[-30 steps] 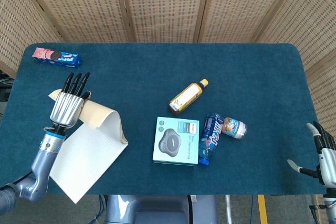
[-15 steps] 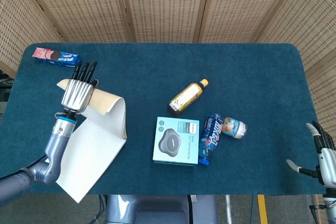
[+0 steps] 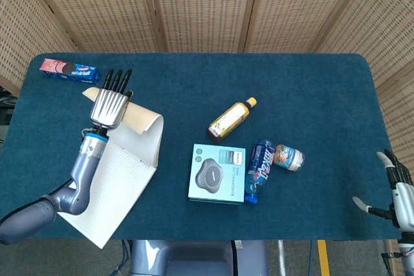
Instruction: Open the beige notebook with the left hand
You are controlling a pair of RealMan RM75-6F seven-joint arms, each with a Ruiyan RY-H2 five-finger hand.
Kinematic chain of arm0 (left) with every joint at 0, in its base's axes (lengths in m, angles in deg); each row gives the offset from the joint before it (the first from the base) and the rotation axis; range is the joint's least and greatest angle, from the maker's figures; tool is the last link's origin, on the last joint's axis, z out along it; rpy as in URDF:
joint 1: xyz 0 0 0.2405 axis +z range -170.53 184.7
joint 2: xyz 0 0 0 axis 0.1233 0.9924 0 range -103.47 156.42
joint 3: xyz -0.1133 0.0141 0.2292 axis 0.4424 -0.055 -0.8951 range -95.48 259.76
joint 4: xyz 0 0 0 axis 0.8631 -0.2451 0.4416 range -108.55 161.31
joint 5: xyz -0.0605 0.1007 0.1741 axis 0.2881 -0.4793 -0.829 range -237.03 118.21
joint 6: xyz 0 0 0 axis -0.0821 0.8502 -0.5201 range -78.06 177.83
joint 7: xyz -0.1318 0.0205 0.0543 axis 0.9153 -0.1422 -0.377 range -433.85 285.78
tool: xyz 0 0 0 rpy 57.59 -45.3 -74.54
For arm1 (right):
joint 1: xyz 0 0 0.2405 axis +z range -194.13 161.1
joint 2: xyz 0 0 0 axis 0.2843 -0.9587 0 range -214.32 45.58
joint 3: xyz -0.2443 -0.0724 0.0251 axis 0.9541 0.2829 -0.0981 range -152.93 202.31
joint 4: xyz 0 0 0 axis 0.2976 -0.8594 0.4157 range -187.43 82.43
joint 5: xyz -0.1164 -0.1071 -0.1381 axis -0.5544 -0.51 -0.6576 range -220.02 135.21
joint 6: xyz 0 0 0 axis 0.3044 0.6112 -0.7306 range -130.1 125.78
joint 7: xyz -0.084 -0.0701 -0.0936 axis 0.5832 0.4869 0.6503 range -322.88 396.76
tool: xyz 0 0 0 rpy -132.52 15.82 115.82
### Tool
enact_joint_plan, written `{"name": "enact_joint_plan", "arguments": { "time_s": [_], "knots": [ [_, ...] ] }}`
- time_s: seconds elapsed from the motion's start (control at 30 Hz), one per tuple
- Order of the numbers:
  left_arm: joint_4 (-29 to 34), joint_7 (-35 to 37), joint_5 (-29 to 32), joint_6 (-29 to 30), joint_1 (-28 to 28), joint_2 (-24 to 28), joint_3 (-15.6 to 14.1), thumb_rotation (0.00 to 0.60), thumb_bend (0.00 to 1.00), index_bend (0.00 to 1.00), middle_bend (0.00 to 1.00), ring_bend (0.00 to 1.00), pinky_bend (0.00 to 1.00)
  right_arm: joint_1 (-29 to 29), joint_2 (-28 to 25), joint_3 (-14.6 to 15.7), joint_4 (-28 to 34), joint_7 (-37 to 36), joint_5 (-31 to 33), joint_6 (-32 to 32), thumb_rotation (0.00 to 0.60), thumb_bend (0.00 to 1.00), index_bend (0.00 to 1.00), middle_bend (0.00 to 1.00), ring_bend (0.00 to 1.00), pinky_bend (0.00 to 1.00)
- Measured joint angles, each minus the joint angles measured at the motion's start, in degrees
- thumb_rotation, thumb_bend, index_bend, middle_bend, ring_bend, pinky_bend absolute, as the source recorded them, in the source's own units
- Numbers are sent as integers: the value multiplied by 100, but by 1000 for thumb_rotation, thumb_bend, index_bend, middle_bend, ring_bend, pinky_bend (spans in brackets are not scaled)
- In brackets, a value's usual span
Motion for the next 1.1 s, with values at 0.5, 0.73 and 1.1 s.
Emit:
{"name": "enact_joint_plan", "arguments": {
  "time_s": [0.5, 0.73, 1.1],
  "knots": [
    [-707, 35, -147, 21, -434, -569, -231, 600, 617, 770, 0, 0, 25, 7, -26, -3, 8, -166, 4, -31, 600, 53, 29, 0, 0, 0],
    [-953, -12, -163, 17, -538, -823, -317, 600, 462, 552, 0, 0, 24, 1, -32, -13, 23, -206, 18, -22, 600, 53, 29, 0, 0, 0],
    [-1201, 49, -204, 199, -562, -1016, -436, 600, 245, 97, 0, 0, 25, -5, -26, -31, 36, -211, 48, -8, 600, 53, 29, 0, 0, 0]
  ]
}}
